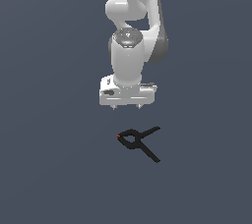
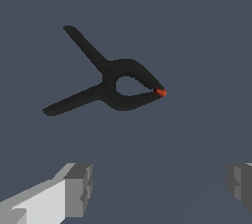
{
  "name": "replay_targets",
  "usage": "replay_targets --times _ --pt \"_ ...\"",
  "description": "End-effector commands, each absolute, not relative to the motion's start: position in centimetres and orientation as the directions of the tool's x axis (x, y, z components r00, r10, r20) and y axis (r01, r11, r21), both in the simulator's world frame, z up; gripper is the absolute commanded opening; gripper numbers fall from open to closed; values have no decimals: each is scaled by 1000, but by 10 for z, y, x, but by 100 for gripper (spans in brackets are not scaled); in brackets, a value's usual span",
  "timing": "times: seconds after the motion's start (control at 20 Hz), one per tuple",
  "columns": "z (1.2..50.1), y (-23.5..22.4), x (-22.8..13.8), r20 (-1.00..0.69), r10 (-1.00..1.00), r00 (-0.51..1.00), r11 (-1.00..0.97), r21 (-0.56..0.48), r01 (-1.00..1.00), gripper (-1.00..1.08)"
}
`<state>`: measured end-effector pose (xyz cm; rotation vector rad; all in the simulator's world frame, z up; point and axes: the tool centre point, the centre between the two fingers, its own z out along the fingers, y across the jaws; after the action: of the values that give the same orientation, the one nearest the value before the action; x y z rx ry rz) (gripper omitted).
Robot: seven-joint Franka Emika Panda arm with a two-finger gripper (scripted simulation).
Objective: Pick up the object and move it to a goal position.
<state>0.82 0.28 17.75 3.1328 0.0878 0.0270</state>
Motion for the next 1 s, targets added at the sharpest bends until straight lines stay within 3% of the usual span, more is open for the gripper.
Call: replay_targets --times 0.0,0.95 --pt "177 3 8 17 56 998 -998 8 56 28" --pt "169 16 31 41 151 988 -988 23 150 28"
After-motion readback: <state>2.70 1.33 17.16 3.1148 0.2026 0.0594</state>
